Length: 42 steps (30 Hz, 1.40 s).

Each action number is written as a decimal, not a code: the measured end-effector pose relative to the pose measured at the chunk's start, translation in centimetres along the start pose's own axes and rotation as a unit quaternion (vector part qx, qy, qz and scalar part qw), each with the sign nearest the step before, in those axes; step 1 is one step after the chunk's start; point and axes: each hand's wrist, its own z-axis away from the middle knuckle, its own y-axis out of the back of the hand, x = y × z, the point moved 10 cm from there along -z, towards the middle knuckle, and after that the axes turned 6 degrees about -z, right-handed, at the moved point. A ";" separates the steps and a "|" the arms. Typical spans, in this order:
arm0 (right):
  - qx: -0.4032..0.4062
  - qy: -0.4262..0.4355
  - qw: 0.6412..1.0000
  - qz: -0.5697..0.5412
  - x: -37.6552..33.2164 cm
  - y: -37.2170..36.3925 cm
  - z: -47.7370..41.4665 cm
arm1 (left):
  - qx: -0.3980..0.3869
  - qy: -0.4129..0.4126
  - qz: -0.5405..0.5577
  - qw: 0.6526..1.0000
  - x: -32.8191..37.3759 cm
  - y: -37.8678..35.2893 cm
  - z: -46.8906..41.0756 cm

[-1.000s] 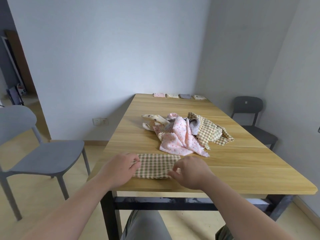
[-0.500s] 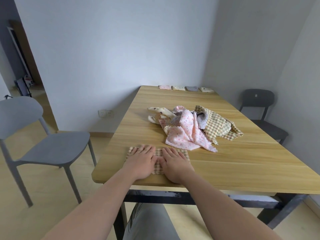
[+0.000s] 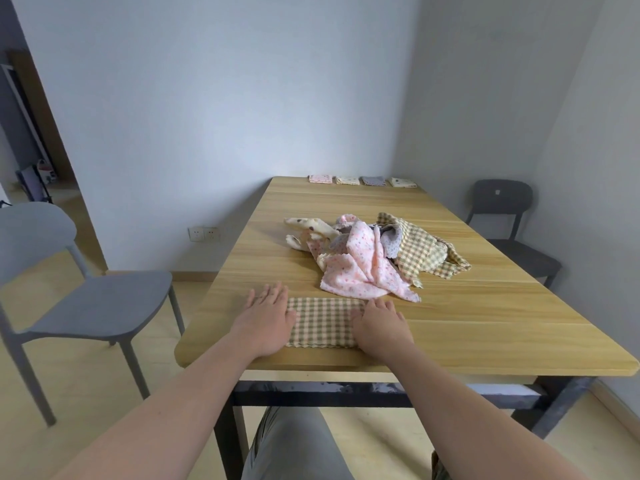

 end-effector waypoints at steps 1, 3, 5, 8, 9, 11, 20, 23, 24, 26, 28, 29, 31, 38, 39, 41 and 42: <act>0.011 -0.011 1.000 0.000 0.0 0.4 0.1 | 0.006 -0.020 0.014 1.000 1.1 0.2 0.1; 0.016 -0.008 1.000 0.003 -0.6 0.7 0.3 | -0.001 -0.058 0.028 0.998 3.1 -0.1 0.1; 0.034 -0.005 0.999 -0.016 -1.2 1.2 0.6 | -0.015 -0.072 0.007 0.997 4.3 -1.0 0.0; 0.072 0.005 0.997 -0.038 -2.1 2.3 0.4 | -0.018 -0.065 -0.029 0.997 4.5 -1.7 -0.3; 0.074 0.008 0.995 -0.062 -2.3 2.6 0.3 | -0.018 -0.065 -0.030 0.997 4.5 -1.8 -0.4; 0.064 0.009 0.984 -0.166 -2.7 2.7 0.0 | -0.019 -0.066 -0.029 0.997 4.5 -1.7 -0.3; 0.121 0.122 0.939 -0.298 -6.4 7.5 2.1 | -0.068 -0.087 -0.013 0.994 8.4 -2.0 0.3; 0.133 0.151 0.944 -0.260 -7.0 8.6 2.8 | -0.065 -0.106 -0.007 0.992 11.2 -2.5 0.2; 0.136 0.152 0.948 -0.246 -6.9 8.7 3.0 | -0.061 -0.112 -0.004 0.992 12.0 -2.5 0.1; 0.136 0.148 0.954 -0.221 -6.6 8.8 3.1 | -0.053 -0.121 -0.006 0.991 13.3 -2.4 0.1; 0.135 0.143 0.959 -0.206 -6.1 8.7 3.2 | -0.057 -0.121 -0.001 0.991 13.8 -2.5 0.0; 0.136 0.139 0.959 -0.204 -5.8 8.8 3.1 | -0.060 -0.121 0.012 0.991 13.8 -2.5 -0.1; 0.137 0.128 0.958 -0.214 -5.3 8.9 2.9 | -0.073 -0.137 0.064 0.986 13.4 -2.2 -0.5; 0.114 0.115 0.947 -0.276 -5.0 7.5 2.3 | -0.012 -0.019 0.288 0.957 2.1 2.6 -0.9; 0.110 0.116 0.945 -0.285 -5.4 7.2 2.2 | 0.037 0.025 0.284 0.958 -0.2 2.8 -0.8; 0.094 0.123 0.944 -0.291 -6.4 6.2 2.1 | 0.092 0.053 0.295 0.950 -2.4 2.2 -0.4; 0.077 0.129 0.946 -0.286 -7.2 5.5 2.1 | 0.100 0.051 0.305 0.946 -2.8 1.5 -0.3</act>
